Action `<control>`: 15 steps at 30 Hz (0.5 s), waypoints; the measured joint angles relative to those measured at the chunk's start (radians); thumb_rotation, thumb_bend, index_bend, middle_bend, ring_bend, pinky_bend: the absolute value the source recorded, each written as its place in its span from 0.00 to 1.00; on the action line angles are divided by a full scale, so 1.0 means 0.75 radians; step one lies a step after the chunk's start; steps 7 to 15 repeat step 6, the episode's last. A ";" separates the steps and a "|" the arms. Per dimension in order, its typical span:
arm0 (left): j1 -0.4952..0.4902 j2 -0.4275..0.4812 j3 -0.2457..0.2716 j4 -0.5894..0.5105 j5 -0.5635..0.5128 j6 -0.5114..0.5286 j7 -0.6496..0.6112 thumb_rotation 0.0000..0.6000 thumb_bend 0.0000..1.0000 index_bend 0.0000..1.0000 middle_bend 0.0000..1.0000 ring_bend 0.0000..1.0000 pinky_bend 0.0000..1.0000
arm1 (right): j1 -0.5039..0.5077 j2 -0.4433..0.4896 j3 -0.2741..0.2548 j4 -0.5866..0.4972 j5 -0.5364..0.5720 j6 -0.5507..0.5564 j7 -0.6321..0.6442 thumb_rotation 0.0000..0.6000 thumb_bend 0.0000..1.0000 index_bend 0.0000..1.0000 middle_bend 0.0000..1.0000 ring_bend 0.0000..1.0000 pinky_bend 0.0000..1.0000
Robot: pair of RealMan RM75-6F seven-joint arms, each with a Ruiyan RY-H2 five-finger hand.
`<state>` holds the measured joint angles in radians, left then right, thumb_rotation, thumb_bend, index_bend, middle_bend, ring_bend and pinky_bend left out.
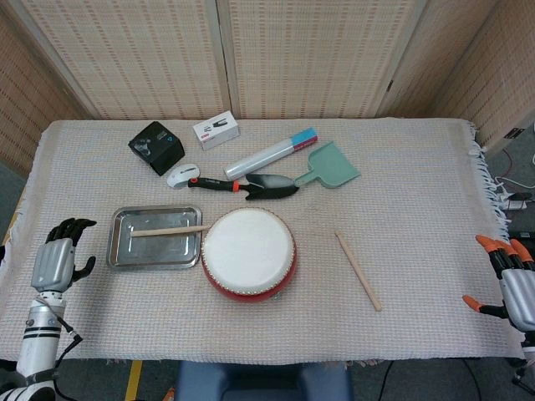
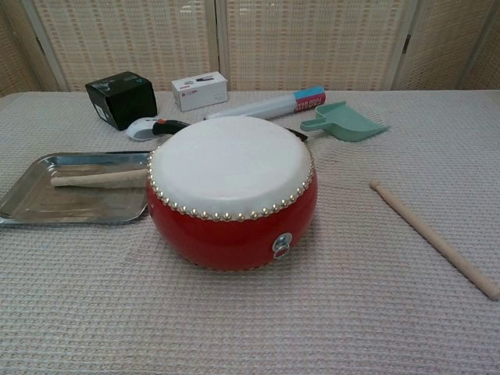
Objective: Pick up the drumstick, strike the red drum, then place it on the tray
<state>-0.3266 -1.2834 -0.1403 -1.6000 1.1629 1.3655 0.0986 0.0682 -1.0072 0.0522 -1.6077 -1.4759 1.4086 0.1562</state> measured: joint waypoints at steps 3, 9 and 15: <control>0.062 0.011 0.042 -0.037 0.070 0.097 0.026 1.00 0.31 0.25 0.19 0.10 0.13 | -0.006 -0.016 0.000 0.012 -0.024 0.038 -0.009 1.00 0.10 0.09 0.11 0.00 0.00; 0.124 0.020 0.084 -0.072 0.142 0.179 0.052 1.00 0.30 0.25 0.19 0.10 0.13 | -0.019 -0.039 -0.002 0.026 -0.040 0.073 -0.028 1.00 0.10 0.09 0.11 0.00 0.00; 0.124 0.020 0.084 -0.072 0.142 0.179 0.052 1.00 0.30 0.25 0.19 0.10 0.13 | -0.019 -0.039 -0.002 0.026 -0.040 0.073 -0.028 1.00 0.10 0.09 0.11 0.00 0.00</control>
